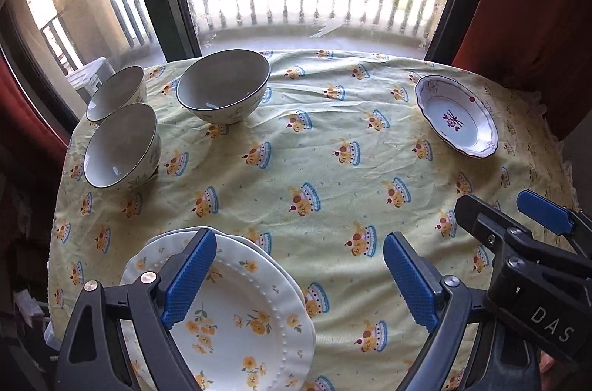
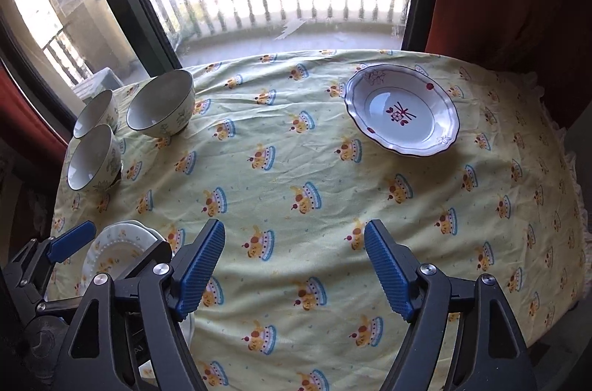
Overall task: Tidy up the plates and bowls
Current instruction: 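Move both grippers toward the small red-trimmed dish, then close both grippers on the red-trimmed dish rim and lift it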
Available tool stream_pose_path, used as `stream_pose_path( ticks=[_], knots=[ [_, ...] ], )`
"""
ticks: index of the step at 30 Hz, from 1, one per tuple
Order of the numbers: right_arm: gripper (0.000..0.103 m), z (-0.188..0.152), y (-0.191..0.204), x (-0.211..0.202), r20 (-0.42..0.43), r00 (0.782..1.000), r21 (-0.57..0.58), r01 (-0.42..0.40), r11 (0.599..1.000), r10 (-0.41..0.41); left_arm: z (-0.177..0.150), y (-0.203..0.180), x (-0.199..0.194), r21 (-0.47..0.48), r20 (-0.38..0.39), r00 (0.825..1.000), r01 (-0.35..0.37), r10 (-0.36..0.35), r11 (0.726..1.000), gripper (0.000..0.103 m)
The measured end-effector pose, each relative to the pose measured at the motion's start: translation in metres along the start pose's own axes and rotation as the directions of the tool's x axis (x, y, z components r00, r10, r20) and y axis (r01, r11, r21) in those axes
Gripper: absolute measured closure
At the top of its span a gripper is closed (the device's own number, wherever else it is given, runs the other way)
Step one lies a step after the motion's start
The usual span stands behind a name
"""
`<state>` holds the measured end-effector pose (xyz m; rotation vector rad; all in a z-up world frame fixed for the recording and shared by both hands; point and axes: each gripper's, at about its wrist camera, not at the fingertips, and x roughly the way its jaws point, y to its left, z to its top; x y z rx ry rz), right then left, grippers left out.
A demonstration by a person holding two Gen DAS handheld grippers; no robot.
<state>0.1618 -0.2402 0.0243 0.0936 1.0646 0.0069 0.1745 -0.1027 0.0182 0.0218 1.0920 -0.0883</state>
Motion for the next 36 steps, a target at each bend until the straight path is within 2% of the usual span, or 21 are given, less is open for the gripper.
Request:
stream_pose_path(
  ticks=[9,12,16,19,23,26,30,36],
  knots=[
    [0.020,0.032,-0.066,0.007,0.031,0.999,-0.013,-0.010,1.000,0.010,0.031,-0.064,0.015,-0.031,0.040,0.999,-0.020,0.021,0.999,0.011],
    [0.020,0.042,-0.093,0.013,0.064,0.997,0.010,-0.040,0.999,0.039,0.044,-0.085,0.024,-0.054,0.057,0.998,-0.017,0.020,0.998,0.012],
    [0.020,0.058,-0.121,0.021,0.107,0.994,-0.004,-0.020,1.000,0.020,0.059,-0.113,0.041,-0.072,0.063,0.997,-0.028,0.033,0.997,0.012],
    [0.020,0.072,-0.141,0.036,0.082,0.996,-0.015,-0.031,0.999,0.032,0.070,-0.132,0.054,-0.080,0.057,0.998,-0.028,0.033,0.996,0.015],
    [0.020,0.088,-0.160,0.055,0.098,0.995,-0.007,-0.007,1.000,0.007,0.086,-0.152,0.073,-0.068,0.088,0.995,-0.039,0.045,0.997,0.017],
    [0.020,0.097,-0.172,0.075,0.104,0.994,-0.011,-0.027,1.000,0.028,0.097,-0.164,0.095,-0.044,0.085,0.994,-0.059,0.063,0.997,0.020],
    [0.020,0.109,-0.186,0.105,0.081,0.994,0.019,-0.070,0.997,0.068,0.110,-0.174,0.119,-0.054,0.067,0.996,-0.047,0.051,0.997,0.024],
    [0.020,0.127,-0.199,0.135,0.072,0.997,0.046,0.006,0.999,-0.009,0.127,-0.190,0.152,-0.043,0.047,0.997,-0.051,0.053,0.998,0.024]
  ],
)
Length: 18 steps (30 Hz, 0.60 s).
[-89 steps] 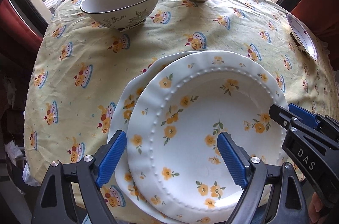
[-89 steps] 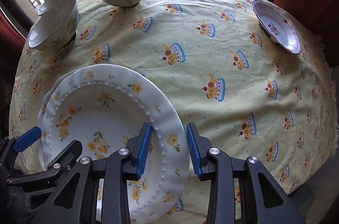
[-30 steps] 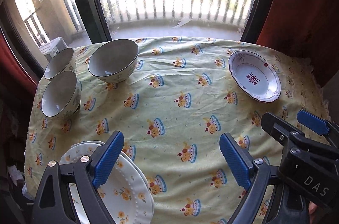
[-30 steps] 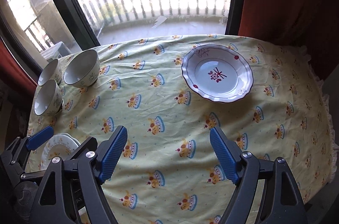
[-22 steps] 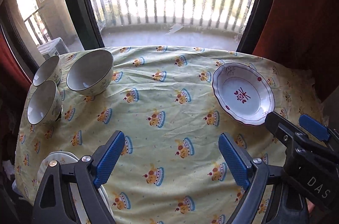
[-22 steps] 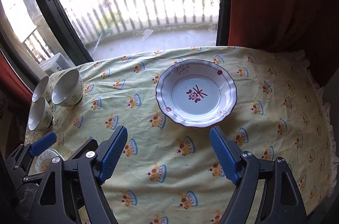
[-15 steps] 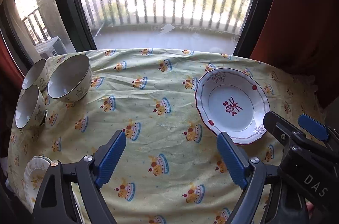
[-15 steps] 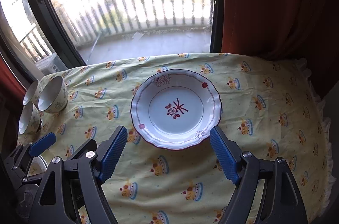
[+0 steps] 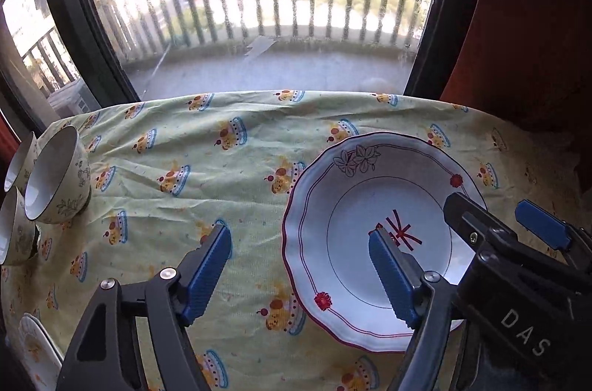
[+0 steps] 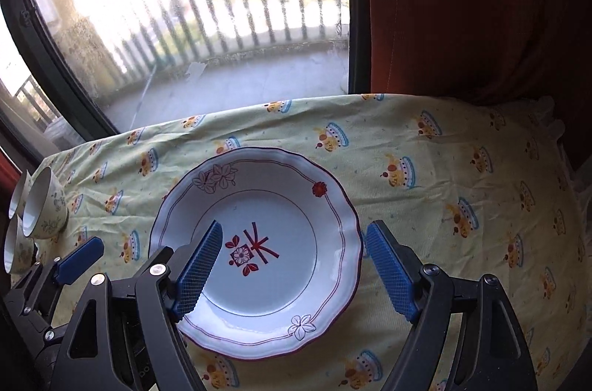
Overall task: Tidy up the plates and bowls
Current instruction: 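Close both grippers on the red-trimmed dish rim and lift it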
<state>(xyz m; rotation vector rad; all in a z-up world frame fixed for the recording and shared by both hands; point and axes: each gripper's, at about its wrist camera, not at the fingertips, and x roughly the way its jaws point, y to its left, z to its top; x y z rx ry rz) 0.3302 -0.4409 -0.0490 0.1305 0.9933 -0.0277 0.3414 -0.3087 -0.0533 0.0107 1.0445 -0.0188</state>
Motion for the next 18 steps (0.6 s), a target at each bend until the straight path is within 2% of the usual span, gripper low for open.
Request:
stream_pose_path(
  ticks=[5,8,12,15,17,18],
  knots=[
    [0.020,0.009,-0.013,0.026,-0.024,0.999,0.034,0.035,0.999,-0.034,0.008,-0.008,0.027,-0.009,-0.040,0.999,0.036,-0.037,0.999,0.024],
    [0.020,0.011,-0.017,0.038,-0.042,0.998,0.040,0.058,0.998,-0.056,0.009,-0.010,0.038,0.003,-0.066,0.997,0.036,-0.035,0.999,0.024],
    [0.023,0.010,-0.019,0.051,-0.073,0.996,0.051,0.048,0.998,-0.044,0.006,-0.010,0.050,0.000,-0.109,0.993,0.046,-0.045,0.999,0.025],
    [0.034,0.007,-0.019,0.058,-0.098,0.994,0.049,0.049,0.998,-0.044,0.001,-0.011,0.055,-0.011,-0.145,0.987,0.065,-0.066,0.998,0.025],
    [0.048,0.005,-0.019,0.062,-0.119,0.992,0.054,0.045,0.998,-0.038,-0.001,-0.013,0.053,0.005,-0.133,0.989,0.061,-0.060,0.998,0.026],
    [0.049,0.004,-0.019,0.061,-0.123,0.991,0.051,0.053,0.997,-0.047,-0.002,-0.014,0.052,0.015,-0.132,0.989,0.064,-0.061,0.998,0.026]
  ],
)
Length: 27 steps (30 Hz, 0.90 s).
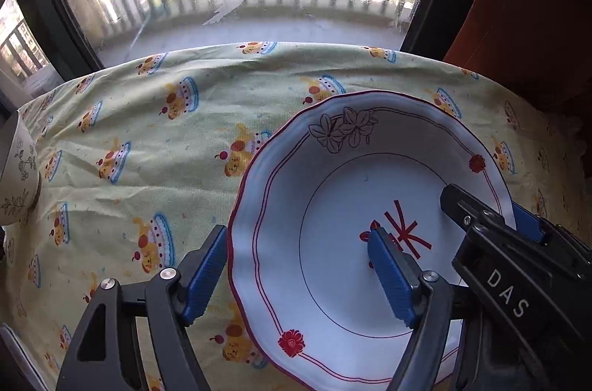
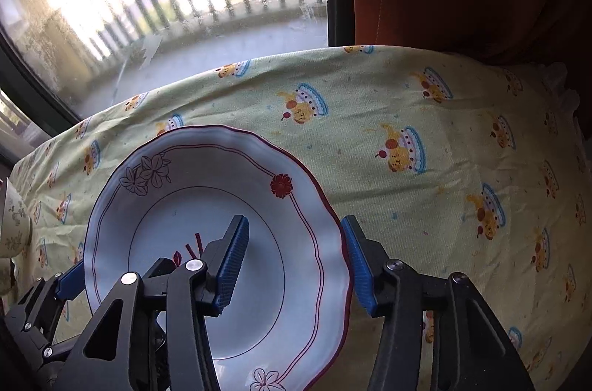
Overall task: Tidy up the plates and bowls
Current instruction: 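Close both grippers on the red-trimmed dish rim and lift it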
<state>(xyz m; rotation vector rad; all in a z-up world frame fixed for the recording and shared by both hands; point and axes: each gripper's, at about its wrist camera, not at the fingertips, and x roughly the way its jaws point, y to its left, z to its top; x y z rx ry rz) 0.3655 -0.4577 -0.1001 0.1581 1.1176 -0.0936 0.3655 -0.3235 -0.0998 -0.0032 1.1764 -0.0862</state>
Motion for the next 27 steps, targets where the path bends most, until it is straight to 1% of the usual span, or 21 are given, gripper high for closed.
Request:
stream_pose_path(
  ticks=[2,9,15,21,27],
  knots=[
    [0.051,-0.001,0.000,-0.001,0.002,1.000,-0.008,0.008,1.000,-0.008,-0.002,-0.002,-0.001,0.010,-0.008,1.000,0.015,-0.015,1.000,0.030],
    [0.052,-0.016,-0.002,-0.011,-0.032,0.999,0.022,0.010,1.000,-0.010,-0.014,0.005,-0.012,0.020,-0.033,0.999,0.020,-0.019,1.000,0.031],
    [0.052,-0.045,0.001,-0.029,-0.065,0.998,0.033,0.009,0.999,-0.007,-0.039,0.010,-0.026,0.049,-0.057,0.998,0.016,-0.013,0.999,0.030],
    [0.052,-0.076,0.008,-0.049,-0.101,0.995,0.016,0.010,1.000,-0.009,-0.071,0.021,-0.042,0.061,-0.084,0.996,0.022,-0.016,0.998,0.029],
    [0.052,-0.113,0.021,-0.069,-0.158,0.987,0.006,0.010,1.000,-0.009,-0.104,0.038,-0.064,0.091,-0.125,0.992,0.021,-0.009,0.996,0.029]
  ],
)
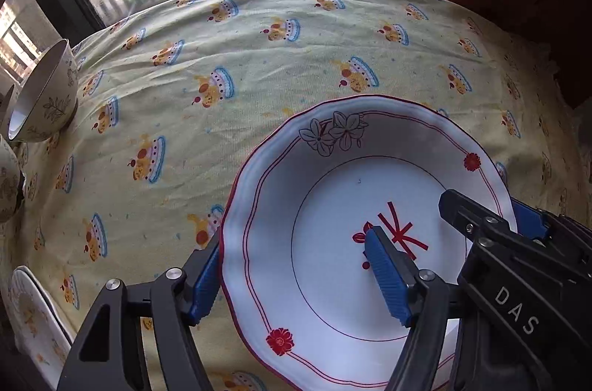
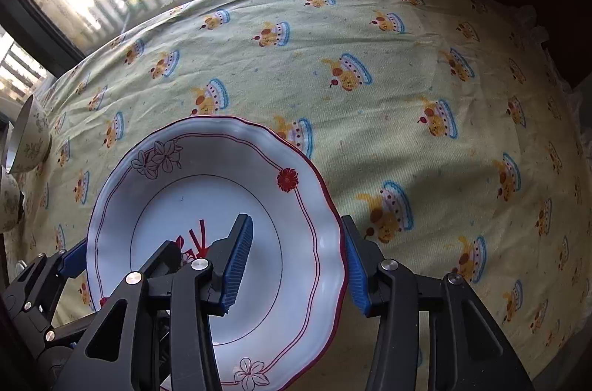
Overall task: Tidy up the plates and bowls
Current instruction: 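Close both grippers on the red-trimmed dish rim and lift it, then carry the red-trimmed dish with both grippers over the stacked plates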
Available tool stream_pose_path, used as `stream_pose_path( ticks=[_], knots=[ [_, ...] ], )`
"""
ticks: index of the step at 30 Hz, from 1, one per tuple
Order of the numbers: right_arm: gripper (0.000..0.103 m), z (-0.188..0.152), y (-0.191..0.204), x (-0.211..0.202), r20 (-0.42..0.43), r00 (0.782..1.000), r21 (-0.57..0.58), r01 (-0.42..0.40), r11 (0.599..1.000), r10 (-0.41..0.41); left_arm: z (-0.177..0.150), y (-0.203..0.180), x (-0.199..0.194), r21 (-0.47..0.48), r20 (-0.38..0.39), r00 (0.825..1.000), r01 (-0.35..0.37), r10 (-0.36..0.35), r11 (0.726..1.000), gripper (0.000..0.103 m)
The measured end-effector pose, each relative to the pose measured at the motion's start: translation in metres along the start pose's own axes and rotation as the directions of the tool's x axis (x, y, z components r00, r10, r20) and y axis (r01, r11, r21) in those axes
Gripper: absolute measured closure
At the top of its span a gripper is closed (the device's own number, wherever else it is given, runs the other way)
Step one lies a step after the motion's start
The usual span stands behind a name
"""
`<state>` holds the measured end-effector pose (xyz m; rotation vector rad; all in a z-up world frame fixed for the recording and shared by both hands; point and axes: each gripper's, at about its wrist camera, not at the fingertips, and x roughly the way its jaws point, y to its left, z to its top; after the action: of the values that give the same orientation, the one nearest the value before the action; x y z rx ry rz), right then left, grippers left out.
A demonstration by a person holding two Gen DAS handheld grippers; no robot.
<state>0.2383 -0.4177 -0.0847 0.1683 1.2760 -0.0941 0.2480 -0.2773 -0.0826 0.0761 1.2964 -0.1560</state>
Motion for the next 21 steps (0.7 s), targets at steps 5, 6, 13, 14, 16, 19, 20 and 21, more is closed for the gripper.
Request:
stream_pose_path(
  ticks=[5,6,13,14,16,19,20,21],
  knots=[
    [0.052,-0.033,0.014,-0.010,-0.040,0.999,-0.009,-0.023,1.000,0.023,-0.031,0.020,-0.004,-0.023,-0.031,0.999,0.015,-0.015,1.000,0.028],
    [0.052,-0.038,0.016,-0.011,-0.047,0.999,-0.014,-0.024,1.000,0.023,-0.037,0.023,-0.005,-0.026,-0.037,0.999,0.020,-0.021,0.999,0.028],
    [0.052,-0.061,0.027,-0.012,-0.056,0.998,-0.071,0.004,0.997,-0.008,-0.063,0.023,-0.015,0.018,-0.007,1.000,0.023,-0.023,1.000,0.029],
    [0.052,-0.061,0.025,-0.014,-0.053,0.998,-0.062,0.013,0.998,-0.016,-0.063,0.024,-0.015,0.004,-0.009,0.999,0.033,-0.033,0.999,0.029],
    [0.052,-0.060,0.022,-0.017,-0.037,0.999,-0.059,0.027,0.998,-0.029,-0.063,0.028,-0.015,-0.022,-0.007,0.999,0.041,-0.042,0.999,0.029],
    [0.052,-0.055,0.023,-0.022,-0.015,0.999,-0.085,0.041,0.996,-0.042,-0.060,0.034,-0.016,-0.052,0.002,0.999,0.044,-0.044,0.998,0.030],
    [0.052,-0.053,0.023,-0.022,-0.015,0.999,-0.095,0.041,0.995,-0.042,-0.057,0.037,-0.014,-0.067,0.000,0.999,0.040,-0.040,0.997,0.031],
    [0.052,-0.051,0.024,-0.022,-0.017,0.999,-0.107,0.046,0.993,-0.048,-0.056,0.041,-0.014,-0.089,-0.005,0.999,0.034,-0.034,0.995,0.031]
  ],
)
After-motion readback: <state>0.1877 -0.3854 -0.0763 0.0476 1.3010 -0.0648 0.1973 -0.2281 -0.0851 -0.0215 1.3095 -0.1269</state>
